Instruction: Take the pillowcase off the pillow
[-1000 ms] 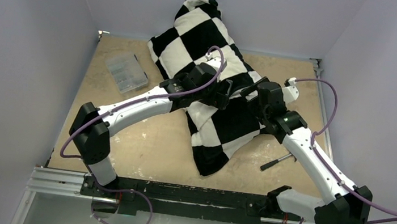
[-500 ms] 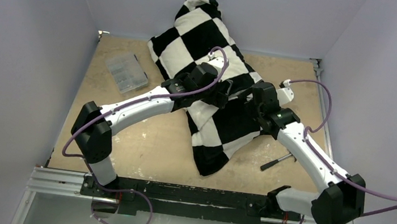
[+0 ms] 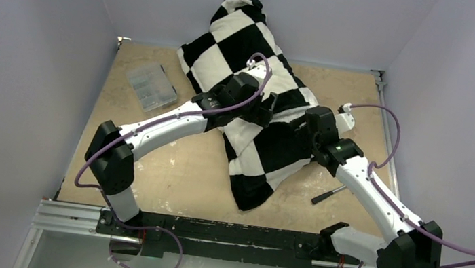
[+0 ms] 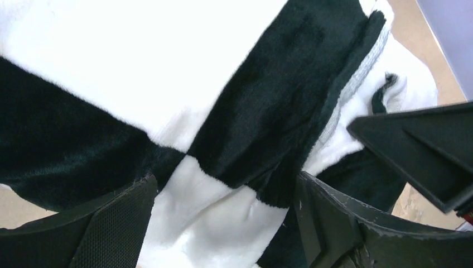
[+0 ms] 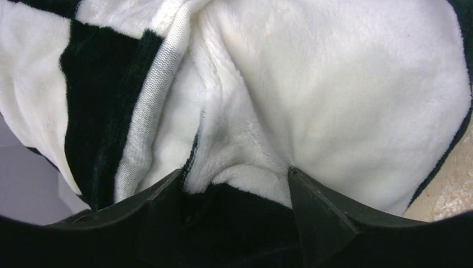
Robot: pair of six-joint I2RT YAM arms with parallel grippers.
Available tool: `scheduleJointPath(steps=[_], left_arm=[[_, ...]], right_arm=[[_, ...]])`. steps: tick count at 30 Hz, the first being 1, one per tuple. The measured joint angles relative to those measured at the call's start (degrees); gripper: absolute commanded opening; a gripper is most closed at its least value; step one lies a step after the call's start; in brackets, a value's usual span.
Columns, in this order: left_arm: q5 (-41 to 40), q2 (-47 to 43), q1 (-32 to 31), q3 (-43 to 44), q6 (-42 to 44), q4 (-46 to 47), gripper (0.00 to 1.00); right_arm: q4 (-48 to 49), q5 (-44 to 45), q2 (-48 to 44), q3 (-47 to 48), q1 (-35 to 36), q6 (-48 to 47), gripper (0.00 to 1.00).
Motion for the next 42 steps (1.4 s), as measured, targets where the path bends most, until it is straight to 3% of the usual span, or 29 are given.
scheduleJointPath(steps=[7,20,27,30,33,36,39,42], left_arm=[[0.81,2.27,0.33,3.08,-0.59,-0.07,0.92],[5.11,10.23,0.31,13.05,-0.96,-3.58,0.92],[5.25,14.03,0.07,15.54,-1.09,-5.51,0.92],[4.83,15.08,-0.09,16.00,-1.07,-5.66,0.79],[4.04,15.67,-0.09,16.06,-1.16,-5.64,0.43],[2.14,15.93,-0.04,16.02,-1.07,-5.64,0.19],[0.59,15.98,0.72,15.15,-1.29,-5.16,0.03],[1.92,15.93,3.26,13.20,-1.86,-3.85,0.00]], right_arm=[[-0.33,-2.23,-3.06,-2.10,0.00,0.37,0.56],[-1.46,-3.61,-2.86,-2.40,0.00,1.60,0.07],[-0.94,-3.80,-2.75,-3.21,0.00,1.77,0.06],[-0.79,-3.80,-2.54,-3.26,-0.02,1.64,0.06],[-0.42,-3.98,-2.25,-3.28,-0.13,1.27,0.06],[0.42,-4.46,-1.84,-3.28,-0.15,0.79,0.01],[1.77,-5.03,-0.96,-3.28,-0.17,-0.42,0.00],[4.26,-5.86,0.11,-3.28,-0.15,-1.86,0.00]])
